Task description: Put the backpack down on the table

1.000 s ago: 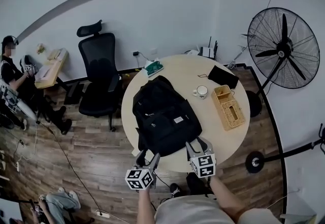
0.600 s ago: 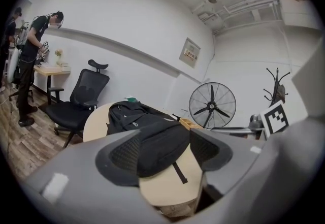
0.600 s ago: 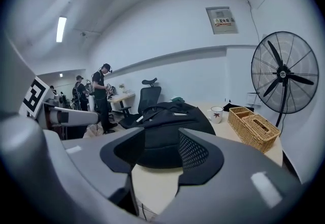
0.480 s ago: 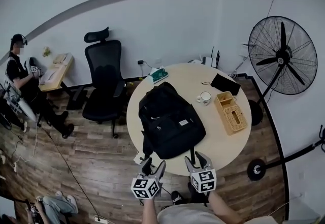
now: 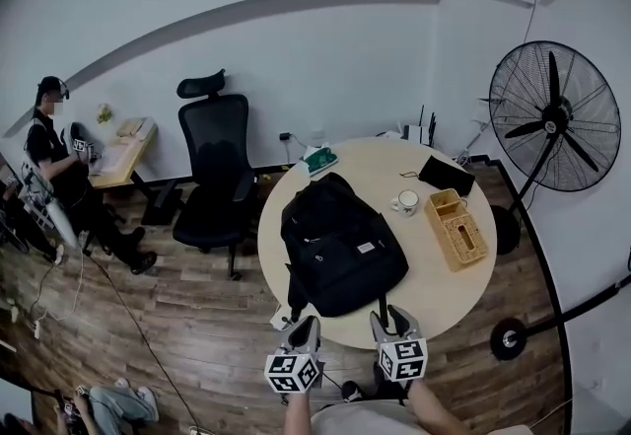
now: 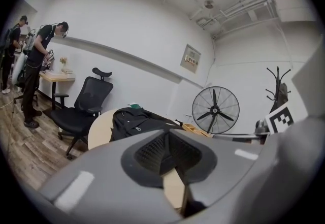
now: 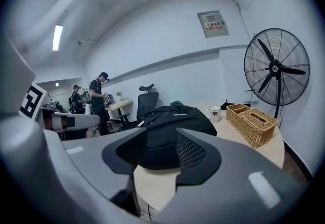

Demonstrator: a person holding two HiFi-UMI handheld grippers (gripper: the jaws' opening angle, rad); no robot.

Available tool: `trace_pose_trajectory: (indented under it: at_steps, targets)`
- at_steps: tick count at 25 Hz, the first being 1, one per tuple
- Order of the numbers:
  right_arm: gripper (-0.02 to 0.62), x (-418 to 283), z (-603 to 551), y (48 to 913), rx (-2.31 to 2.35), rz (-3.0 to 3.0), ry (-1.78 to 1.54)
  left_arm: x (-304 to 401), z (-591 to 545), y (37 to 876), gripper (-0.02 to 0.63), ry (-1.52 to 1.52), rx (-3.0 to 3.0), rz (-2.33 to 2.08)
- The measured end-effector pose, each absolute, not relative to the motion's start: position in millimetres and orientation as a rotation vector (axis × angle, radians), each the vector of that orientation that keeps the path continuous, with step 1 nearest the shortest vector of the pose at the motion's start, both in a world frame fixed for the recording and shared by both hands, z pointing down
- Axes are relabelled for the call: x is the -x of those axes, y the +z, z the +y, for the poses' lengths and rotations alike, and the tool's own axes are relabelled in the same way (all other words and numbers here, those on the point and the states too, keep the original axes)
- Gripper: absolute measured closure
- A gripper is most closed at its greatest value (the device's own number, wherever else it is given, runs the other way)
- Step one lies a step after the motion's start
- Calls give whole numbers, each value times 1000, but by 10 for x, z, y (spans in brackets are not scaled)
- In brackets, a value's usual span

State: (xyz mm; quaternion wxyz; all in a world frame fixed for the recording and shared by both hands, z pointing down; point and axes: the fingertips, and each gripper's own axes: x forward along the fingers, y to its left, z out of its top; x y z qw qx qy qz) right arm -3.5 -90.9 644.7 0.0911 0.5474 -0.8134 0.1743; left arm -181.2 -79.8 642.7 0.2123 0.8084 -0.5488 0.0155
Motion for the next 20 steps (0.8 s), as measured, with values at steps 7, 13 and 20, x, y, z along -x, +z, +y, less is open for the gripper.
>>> trace_pose_trajectory:
  at_steps: [7,13,20]
  targets:
    - [594,48,-869,6442,-1619,-2442,541,1755,-744,6447,549,56,-2258,-1468]
    - [595,155,-801,6504,-1552,-2458,542,1790,-723,6486,549,43,-2244,-1447]
    - [594,149,-778,6567,-1589,-2427,544,1880,-720,6498,549,39,-2233,-1480]
